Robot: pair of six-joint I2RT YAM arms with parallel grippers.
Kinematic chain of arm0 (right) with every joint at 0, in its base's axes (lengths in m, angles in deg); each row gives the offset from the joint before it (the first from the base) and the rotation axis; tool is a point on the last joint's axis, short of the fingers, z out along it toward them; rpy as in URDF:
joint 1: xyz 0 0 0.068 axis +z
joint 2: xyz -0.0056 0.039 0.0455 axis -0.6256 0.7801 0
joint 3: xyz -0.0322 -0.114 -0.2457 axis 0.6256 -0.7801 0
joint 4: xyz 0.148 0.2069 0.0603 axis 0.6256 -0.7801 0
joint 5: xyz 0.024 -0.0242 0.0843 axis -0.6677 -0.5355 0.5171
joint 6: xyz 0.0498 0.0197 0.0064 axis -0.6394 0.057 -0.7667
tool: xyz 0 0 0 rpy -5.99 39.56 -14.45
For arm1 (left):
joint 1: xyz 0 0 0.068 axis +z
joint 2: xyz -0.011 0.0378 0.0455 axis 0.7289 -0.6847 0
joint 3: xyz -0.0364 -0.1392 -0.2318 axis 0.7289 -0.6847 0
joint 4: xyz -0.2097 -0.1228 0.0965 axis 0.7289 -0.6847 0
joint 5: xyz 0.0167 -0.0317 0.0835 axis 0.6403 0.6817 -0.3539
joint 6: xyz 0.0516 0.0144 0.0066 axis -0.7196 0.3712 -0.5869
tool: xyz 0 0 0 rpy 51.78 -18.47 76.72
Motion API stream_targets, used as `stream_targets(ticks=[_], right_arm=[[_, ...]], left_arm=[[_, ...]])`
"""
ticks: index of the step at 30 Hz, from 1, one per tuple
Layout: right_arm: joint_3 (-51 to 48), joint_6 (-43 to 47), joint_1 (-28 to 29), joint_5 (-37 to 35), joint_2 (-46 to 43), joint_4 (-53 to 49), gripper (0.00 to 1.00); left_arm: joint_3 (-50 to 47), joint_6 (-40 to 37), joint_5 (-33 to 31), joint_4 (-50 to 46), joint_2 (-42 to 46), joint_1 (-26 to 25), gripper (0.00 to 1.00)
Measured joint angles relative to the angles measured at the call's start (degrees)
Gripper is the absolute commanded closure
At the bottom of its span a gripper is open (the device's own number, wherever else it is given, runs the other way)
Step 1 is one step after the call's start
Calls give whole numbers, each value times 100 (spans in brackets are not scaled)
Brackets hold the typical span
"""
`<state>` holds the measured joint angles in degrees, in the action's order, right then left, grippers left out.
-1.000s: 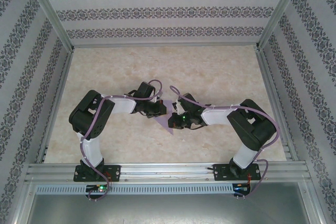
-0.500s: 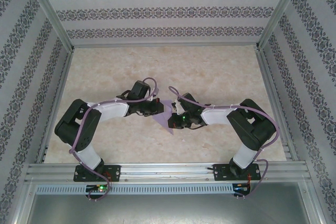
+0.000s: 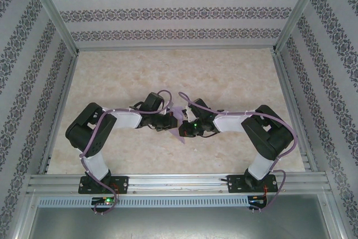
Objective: Fold a paper plane with a square sheet of paper (fold left side to right side)
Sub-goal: Fourth fold the wing at the center of the table.
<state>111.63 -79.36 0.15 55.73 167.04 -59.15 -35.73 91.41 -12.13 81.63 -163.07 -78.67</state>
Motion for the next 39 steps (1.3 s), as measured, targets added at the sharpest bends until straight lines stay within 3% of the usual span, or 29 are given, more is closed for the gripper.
stream_targets(ticks=[24,39], right_arm=[[278,245,39,-170,70,-479,100],[310,306,39,-256,70,-498,100]], left_arm=[[358,-68,-299,-153,-417,13,100],[573,-168,72,-278,-627,238,100]])
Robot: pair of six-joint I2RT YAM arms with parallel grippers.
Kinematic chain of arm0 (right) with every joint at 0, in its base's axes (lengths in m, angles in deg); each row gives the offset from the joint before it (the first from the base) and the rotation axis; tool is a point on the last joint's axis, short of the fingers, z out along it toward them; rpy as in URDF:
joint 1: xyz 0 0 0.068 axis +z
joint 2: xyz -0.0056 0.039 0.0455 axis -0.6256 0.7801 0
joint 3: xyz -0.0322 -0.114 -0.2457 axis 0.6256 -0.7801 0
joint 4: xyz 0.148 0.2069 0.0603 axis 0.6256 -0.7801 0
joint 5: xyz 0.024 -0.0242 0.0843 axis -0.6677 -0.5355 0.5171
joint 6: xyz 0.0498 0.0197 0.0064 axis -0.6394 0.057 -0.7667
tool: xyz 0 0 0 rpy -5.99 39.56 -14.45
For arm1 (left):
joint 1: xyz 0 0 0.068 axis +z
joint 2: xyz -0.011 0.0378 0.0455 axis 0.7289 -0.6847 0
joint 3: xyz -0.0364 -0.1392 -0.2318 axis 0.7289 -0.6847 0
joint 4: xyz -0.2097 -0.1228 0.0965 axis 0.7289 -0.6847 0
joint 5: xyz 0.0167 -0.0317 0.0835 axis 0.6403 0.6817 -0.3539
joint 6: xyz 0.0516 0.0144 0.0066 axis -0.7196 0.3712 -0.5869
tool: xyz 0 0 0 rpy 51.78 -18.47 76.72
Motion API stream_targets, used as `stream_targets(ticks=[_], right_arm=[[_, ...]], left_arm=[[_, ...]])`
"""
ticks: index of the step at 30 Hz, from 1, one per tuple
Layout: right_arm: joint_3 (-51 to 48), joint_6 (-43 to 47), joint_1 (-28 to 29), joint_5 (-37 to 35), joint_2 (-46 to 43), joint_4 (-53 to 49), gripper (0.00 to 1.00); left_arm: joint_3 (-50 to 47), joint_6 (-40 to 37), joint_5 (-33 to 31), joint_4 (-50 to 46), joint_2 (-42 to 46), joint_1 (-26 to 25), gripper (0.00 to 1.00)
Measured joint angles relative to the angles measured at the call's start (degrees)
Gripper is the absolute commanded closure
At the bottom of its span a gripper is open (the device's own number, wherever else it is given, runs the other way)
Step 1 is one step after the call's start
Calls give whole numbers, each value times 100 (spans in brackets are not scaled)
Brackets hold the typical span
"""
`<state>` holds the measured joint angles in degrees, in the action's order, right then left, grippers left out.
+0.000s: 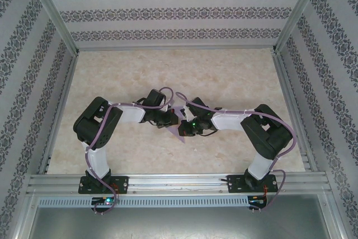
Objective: Fold a paper plane with a square sheet of paper (fold left side to right side)
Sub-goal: Fourth fold the wing at the center of the table.
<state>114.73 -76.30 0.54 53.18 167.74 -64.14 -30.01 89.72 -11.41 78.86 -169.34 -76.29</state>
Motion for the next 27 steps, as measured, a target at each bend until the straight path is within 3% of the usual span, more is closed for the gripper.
stream_targets(ticks=[27], right_arm=[[92,20,39,-85,42,-66,100]], left_arm=[[970,-463,310,-555,-636,807,100]])
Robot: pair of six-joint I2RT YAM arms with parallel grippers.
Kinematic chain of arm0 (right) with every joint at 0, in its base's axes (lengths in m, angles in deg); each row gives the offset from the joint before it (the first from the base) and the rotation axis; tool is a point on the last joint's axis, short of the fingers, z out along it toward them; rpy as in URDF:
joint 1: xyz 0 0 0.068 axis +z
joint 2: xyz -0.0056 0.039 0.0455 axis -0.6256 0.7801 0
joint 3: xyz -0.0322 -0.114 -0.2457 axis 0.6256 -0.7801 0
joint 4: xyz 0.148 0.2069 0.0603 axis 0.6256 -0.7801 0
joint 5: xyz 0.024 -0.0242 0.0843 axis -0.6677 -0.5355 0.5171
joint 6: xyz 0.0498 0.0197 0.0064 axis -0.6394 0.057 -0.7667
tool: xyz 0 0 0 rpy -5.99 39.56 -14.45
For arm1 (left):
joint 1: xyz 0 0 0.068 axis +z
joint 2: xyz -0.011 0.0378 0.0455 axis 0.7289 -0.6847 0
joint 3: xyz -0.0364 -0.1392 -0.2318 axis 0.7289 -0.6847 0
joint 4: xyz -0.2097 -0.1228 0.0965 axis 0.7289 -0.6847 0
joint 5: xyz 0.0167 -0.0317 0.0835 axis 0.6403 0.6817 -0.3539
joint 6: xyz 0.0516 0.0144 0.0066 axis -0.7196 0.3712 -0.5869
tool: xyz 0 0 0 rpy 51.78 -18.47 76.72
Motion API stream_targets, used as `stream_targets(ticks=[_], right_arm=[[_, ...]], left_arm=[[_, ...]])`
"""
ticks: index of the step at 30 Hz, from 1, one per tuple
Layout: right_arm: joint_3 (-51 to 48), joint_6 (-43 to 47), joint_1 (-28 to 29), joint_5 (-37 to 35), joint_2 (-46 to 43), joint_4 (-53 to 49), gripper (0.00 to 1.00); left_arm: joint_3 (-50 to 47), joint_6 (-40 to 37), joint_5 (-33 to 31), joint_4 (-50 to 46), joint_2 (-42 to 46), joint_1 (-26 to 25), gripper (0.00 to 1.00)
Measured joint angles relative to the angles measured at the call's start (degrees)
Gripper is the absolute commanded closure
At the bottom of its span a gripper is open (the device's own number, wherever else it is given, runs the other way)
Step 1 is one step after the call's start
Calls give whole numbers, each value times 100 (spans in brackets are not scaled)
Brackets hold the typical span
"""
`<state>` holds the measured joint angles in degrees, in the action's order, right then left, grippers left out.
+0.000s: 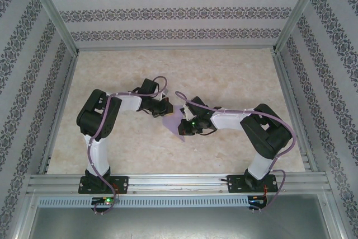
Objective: Fold a paper plane with a square sheet of paper (fold left side to right side)
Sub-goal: Fourth fold the wing at the center of the table.
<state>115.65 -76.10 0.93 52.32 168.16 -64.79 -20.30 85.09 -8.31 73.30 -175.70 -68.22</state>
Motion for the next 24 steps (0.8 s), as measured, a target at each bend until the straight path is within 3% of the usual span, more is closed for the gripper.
stream_targets(ticks=[14,24], right_arm=[[11,-2,13,-4,11,11,100],[7,-9,9,4,11,42,100]], left_arm=[[719,-192,74,-409,-417,446,100],[708,-579,-542,-573,-50,861,100]])
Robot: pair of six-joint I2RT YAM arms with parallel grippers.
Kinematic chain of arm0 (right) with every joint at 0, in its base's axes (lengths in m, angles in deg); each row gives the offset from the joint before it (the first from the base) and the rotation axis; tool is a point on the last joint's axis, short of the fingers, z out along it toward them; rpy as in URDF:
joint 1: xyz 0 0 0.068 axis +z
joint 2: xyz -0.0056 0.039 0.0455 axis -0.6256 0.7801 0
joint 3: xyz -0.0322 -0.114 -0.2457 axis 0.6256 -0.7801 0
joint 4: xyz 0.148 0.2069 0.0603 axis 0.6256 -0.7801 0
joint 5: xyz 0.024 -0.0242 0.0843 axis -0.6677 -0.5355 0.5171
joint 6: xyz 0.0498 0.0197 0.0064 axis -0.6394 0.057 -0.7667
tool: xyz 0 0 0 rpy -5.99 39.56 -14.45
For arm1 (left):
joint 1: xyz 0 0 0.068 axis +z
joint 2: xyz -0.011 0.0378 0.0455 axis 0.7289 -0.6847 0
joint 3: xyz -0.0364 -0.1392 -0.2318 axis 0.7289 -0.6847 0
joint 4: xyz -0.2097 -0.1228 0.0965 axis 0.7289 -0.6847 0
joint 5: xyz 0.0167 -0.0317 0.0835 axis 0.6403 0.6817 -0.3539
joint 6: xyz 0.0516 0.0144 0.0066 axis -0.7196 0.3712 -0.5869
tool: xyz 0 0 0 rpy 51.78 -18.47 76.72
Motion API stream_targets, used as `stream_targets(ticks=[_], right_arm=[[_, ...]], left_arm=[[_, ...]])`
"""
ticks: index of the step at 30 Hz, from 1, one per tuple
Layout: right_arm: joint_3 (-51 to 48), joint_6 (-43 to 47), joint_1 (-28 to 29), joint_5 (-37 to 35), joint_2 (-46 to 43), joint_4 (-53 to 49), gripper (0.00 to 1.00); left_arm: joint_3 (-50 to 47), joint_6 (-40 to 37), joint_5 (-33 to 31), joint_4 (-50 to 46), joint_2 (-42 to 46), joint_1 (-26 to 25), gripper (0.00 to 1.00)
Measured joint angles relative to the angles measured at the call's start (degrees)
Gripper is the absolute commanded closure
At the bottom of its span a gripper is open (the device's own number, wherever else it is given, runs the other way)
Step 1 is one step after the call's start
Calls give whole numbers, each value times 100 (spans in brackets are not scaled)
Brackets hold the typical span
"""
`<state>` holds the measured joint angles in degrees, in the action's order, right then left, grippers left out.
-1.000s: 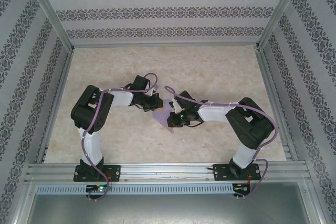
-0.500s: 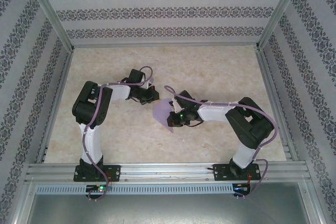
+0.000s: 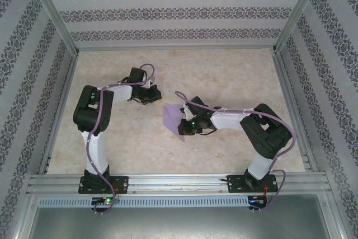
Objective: Fold a paper plane with a square sheet of paper (fold left side to right side)
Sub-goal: Fourth fold the wing at the center of the table.
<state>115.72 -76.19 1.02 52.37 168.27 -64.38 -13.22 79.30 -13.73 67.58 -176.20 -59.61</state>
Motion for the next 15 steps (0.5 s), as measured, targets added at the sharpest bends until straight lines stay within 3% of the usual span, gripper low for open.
stream_targets(ticks=[8,15], right_arm=[[-155,-42,-103,203,-13,262,100],[-201,-42,-140,299,-13,350,100]], left_arm=[[-1067,28,299,350,1429,-286,100],[-1283,256,640,785,1316,-1139,100]])
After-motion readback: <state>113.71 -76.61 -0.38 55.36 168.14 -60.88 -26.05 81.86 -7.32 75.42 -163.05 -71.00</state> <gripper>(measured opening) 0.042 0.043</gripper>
